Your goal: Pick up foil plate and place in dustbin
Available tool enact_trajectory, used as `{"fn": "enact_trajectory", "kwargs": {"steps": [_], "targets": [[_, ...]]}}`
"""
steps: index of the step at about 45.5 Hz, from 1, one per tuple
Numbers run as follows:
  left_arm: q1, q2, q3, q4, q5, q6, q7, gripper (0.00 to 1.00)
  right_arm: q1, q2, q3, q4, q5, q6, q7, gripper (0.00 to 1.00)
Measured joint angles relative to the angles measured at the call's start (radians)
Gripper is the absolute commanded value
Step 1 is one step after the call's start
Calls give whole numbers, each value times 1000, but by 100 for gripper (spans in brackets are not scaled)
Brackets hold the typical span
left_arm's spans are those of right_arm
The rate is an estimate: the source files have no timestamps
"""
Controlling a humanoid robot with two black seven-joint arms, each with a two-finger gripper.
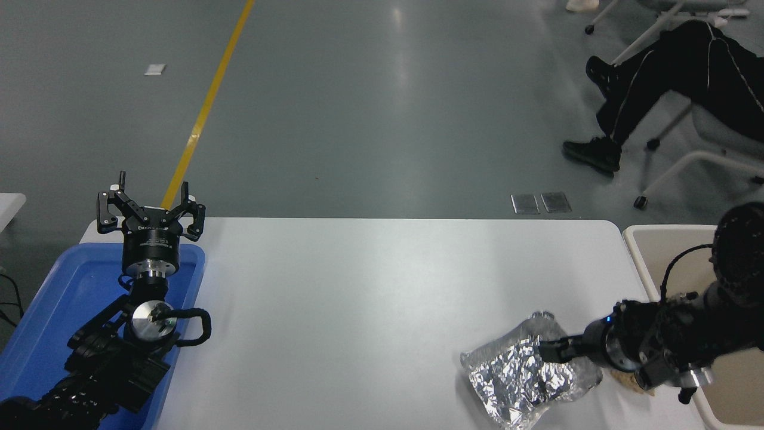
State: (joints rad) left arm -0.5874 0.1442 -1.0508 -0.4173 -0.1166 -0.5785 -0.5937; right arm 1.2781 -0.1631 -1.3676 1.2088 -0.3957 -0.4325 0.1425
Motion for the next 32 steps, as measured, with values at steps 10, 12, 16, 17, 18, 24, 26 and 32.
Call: {"fn": "enact_trajectory", "kwargs": {"steps": [10, 12, 16, 17, 18, 24, 26, 32], "targets": [[0, 0, 0, 0, 0, 0, 0, 99, -50, 2, -27, -81, -7, 19, 15, 0], [0, 0, 0, 0, 0, 0, 0, 99, -55, 2, -31, -91, -7, 25, 21, 0], [0, 0, 0, 0, 0, 0, 0, 99, -60, 3, -40, -108, -11, 44, 33, 0], [0, 0, 0, 0, 0, 0, 0, 99, -61, 3, -41, -110, -13, 48, 35, 0], [0, 0, 0, 0, 0, 0, 0, 99, -61, 2, -43, -113, -16, 51, 37, 0], [0, 0, 0, 0, 0, 0, 0, 99, -60, -3, -56, -118, -40, 67, 46, 0], [0, 0, 0, 0, 0, 0, 0, 99, -57, -4, -58, -117, -45, 70, 48, 0], [0, 0, 0, 0, 0, 0, 0, 99, -40, -17, -66, -98, -57, 76, 53, 0]]}}
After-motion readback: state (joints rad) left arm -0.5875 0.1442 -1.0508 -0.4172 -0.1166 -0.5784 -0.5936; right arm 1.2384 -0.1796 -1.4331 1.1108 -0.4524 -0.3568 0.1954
